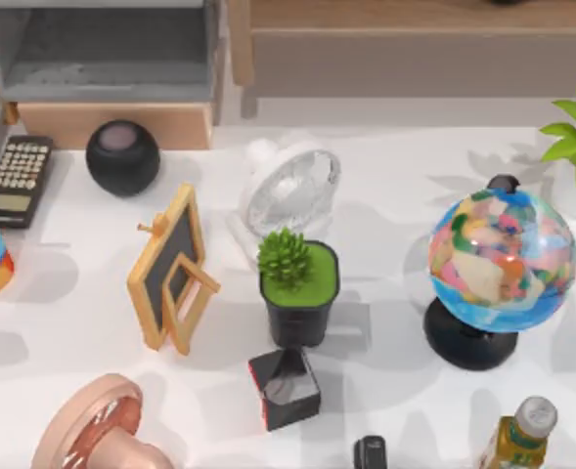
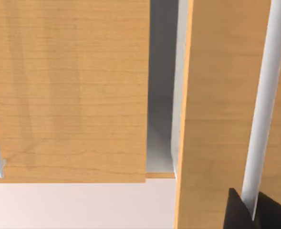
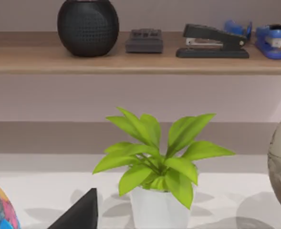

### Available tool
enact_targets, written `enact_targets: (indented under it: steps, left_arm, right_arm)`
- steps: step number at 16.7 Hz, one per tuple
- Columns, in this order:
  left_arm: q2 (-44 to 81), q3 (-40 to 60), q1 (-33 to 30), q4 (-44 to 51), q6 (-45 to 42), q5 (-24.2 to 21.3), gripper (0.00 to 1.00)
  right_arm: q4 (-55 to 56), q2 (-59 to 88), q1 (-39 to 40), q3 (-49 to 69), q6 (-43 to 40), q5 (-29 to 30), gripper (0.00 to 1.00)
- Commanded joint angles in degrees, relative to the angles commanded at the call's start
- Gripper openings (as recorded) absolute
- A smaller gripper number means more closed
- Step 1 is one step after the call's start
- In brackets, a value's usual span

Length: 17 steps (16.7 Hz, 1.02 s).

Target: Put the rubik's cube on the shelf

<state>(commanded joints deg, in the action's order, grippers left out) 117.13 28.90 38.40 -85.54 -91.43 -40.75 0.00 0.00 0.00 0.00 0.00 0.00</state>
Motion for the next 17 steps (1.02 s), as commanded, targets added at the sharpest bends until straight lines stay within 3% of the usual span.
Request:
enact_targets:
  steps: [5,17]
  left_arm:
    - [-0.47,-1.0,0.72,-0.68,0.02,-0.7,0.0]
    - [-0.47,-1.0,0.72,-0.68,0.02,-0.7,0.9]
  right_arm:
    - [0.0,0.0,0.0,0.0,0.0,0.0,1.0]
    - [0.0,0.0,0.0,0.0,0.0,0.0,1.0]
